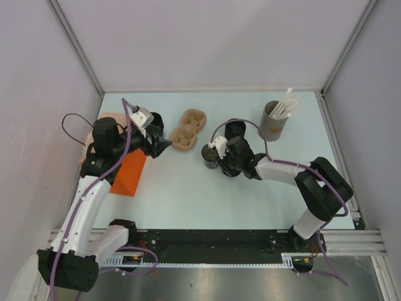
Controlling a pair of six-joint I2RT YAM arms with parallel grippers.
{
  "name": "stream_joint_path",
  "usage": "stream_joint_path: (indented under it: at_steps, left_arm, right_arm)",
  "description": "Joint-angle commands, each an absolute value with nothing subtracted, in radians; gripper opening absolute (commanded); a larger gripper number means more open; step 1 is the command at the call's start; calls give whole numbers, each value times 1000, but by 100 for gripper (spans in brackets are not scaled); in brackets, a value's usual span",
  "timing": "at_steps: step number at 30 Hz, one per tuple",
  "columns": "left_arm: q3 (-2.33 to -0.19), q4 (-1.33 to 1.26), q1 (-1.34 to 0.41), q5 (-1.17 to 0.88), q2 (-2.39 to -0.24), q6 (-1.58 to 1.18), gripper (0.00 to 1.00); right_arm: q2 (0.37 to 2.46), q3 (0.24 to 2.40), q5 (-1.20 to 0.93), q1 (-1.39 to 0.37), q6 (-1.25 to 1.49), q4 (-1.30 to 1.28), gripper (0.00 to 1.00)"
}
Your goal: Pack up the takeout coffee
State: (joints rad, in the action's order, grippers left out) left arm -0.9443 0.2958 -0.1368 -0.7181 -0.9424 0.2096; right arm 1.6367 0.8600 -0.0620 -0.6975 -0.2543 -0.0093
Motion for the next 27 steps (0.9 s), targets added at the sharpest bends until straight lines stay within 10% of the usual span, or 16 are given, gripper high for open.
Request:
stream_joint_path:
  at_steps: [1,14,27]
  left_arm:
    - [-942,259,-127,-736,-942,206,73]
    - [-943,264,-127,-741,-930,207,73]
    - [-943,262,-127,-742,-930,207,73]
  right_arm:
    - [1649,900,-54,-710,-233,9,36]
    - [1651,910,-44,-700,-218,-26,17]
    - [1684,942,-46,-703,-213,-66,20]
